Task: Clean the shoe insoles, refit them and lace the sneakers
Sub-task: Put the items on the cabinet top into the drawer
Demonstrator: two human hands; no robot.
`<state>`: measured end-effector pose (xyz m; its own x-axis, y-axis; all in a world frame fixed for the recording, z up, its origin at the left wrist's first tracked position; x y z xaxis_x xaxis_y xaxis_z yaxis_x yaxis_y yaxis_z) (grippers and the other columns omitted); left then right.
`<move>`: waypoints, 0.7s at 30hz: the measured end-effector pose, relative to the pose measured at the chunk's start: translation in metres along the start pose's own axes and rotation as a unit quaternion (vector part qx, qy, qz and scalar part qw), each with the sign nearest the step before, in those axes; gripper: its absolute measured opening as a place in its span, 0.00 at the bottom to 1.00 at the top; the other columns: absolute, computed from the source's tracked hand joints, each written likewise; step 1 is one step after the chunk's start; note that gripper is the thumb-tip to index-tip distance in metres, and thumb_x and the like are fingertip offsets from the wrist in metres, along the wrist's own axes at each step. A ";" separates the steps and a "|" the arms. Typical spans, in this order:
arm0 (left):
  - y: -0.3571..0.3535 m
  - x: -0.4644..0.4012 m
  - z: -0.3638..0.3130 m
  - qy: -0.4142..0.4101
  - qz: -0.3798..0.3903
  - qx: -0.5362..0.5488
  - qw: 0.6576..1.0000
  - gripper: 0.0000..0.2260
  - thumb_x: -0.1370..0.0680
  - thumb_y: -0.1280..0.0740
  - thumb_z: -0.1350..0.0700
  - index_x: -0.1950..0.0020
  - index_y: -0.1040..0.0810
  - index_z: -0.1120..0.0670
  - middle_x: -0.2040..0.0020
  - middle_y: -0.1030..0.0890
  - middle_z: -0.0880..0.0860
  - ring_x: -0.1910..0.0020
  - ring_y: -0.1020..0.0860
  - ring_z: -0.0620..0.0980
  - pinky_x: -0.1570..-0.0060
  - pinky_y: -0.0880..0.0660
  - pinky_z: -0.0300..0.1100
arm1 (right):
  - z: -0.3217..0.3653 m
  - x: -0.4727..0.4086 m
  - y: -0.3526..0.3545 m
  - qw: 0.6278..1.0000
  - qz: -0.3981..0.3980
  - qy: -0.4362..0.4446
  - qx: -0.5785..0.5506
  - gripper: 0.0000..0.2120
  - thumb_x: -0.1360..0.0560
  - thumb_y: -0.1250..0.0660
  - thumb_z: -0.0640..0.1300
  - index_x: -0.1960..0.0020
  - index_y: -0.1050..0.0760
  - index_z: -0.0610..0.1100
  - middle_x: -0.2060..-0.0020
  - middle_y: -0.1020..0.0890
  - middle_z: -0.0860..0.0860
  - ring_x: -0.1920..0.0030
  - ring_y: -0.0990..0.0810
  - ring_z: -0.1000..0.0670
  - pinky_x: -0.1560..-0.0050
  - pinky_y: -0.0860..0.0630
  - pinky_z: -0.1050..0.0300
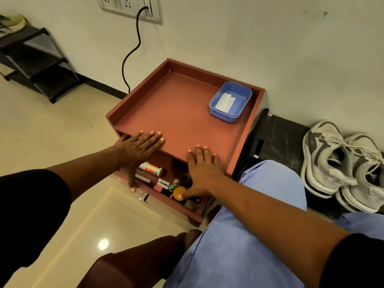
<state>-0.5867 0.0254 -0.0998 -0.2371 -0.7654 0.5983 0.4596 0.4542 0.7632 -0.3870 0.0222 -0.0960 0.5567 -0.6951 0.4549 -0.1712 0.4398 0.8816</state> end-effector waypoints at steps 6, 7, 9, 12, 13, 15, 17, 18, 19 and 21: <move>0.000 0.001 -0.007 0.019 0.043 -0.035 0.998 0.80 0.48 0.25 0.22 0.29 0.84 0.58 0.27 0.81 0.63 0.26 0.76 0.65 0.23 0.67 0.61 | 0.008 0.001 -0.013 0.998 0.019 -0.029 0.057 0.78 0.44 0.28 0.78 0.22 0.73 0.38 0.24 0.71 0.34 0.25 0.71 0.29 0.30 0.60 0.20; 0.001 0.001 -0.007 0.022 0.042 -0.032 0.998 0.81 0.48 0.25 0.22 0.29 0.84 0.58 0.27 0.81 0.63 0.26 0.76 0.65 0.23 0.68 0.60 | 0.011 0.001 -0.014 0.997 0.024 -0.040 0.060 0.78 0.45 0.28 0.78 0.22 0.73 0.38 0.24 0.72 0.33 0.25 0.71 0.27 0.32 0.61 0.18; 0.001 0.001 -0.007 0.026 0.042 -0.023 0.999 0.81 0.48 0.25 0.22 0.29 0.85 0.58 0.27 0.82 0.62 0.26 0.77 0.65 0.22 0.67 0.60 | 0.016 0.002 -0.015 0.995 0.035 -0.060 0.068 0.79 0.45 0.27 0.78 0.23 0.74 0.36 0.25 0.72 0.31 0.26 0.71 0.24 0.33 0.61 0.16; 0.002 0.001 -0.008 0.026 0.050 -0.011 0.998 0.80 0.48 0.25 0.22 0.30 0.86 0.57 0.28 0.82 0.61 0.26 0.77 0.64 0.22 0.65 0.61 | 0.020 0.001 -0.014 0.994 0.046 -0.070 0.067 0.81 0.47 0.27 0.79 0.24 0.74 0.35 0.26 0.72 0.29 0.28 0.70 0.22 0.34 0.58 0.15; 0.002 0.001 -0.008 0.026 0.054 -0.008 0.998 0.80 0.48 0.25 0.23 0.30 0.86 0.57 0.28 0.83 0.61 0.26 0.77 0.64 0.22 0.65 0.61 | 0.020 0.000 -0.014 0.994 0.047 -0.069 0.070 0.81 0.47 0.28 0.79 0.24 0.74 0.35 0.26 0.72 0.29 0.28 0.69 0.21 0.34 0.56 0.15; 0.002 0.001 -0.009 0.029 0.062 -0.003 0.998 0.80 0.48 0.24 0.24 0.30 0.86 0.57 0.28 0.83 0.61 0.27 0.78 0.64 0.22 0.65 0.61 | 0.021 -0.001 -0.014 0.993 0.046 -0.068 0.082 0.81 0.47 0.28 0.79 0.23 0.73 0.34 0.26 0.70 0.28 0.28 0.67 0.20 0.34 0.53 0.15; 0.002 0.002 -0.010 0.029 0.065 0.005 0.997 0.80 0.47 0.24 0.24 0.30 0.85 0.57 0.29 0.83 0.61 0.27 0.79 0.64 0.22 0.66 0.60 | 0.022 -0.001 -0.013 0.993 0.043 -0.069 0.090 0.81 0.47 0.28 0.80 0.23 0.72 0.34 0.26 0.68 0.27 0.27 0.65 0.19 0.35 0.50 0.15; 0.003 0.002 -0.009 0.029 0.066 0.009 0.997 0.79 0.46 0.24 0.25 0.30 0.85 0.57 0.29 0.83 0.61 0.28 0.79 0.64 0.22 0.67 0.60 | 0.022 -0.001 -0.012 0.992 0.041 -0.068 0.094 0.80 0.47 0.28 0.80 0.23 0.71 0.34 0.25 0.68 0.27 0.27 0.64 0.19 0.35 0.49 0.16; 0.003 0.002 -0.010 0.028 0.068 0.013 0.997 0.79 0.45 0.24 0.25 0.30 0.85 0.56 0.29 0.84 0.61 0.28 0.79 0.63 0.23 0.67 0.59 | 0.022 -0.001 -0.011 0.992 0.038 -0.067 0.098 0.80 0.46 0.29 0.80 0.22 0.71 0.34 0.25 0.67 0.27 0.27 0.63 0.19 0.35 0.48 0.16; 0.003 0.002 -0.010 0.026 0.072 0.020 0.997 0.78 0.44 0.24 0.25 0.30 0.86 0.55 0.29 0.83 0.60 0.28 0.79 0.63 0.23 0.67 0.59 | 0.022 0.000 -0.009 0.992 0.032 -0.061 0.107 0.79 0.46 0.29 0.80 0.22 0.70 0.33 0.24 0.65 0.27 0.27 0.61 0.19 0.34 0.45 0.17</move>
<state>-0.5775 0.0205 -0.0986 -0.1258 -0.7137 0.6890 0.4515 0.5772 0.6804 -0.4037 0.0055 -0.1006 0.4395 -0.7392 0.5104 -0.3793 0.3624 0.8514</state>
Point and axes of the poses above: each hand's wrist, its own x-axis away from the middle knuckle, its own y-axis out of the back of the hand, z = x × y, the point moved 9 cm from there along -x, towards the middle knuckle
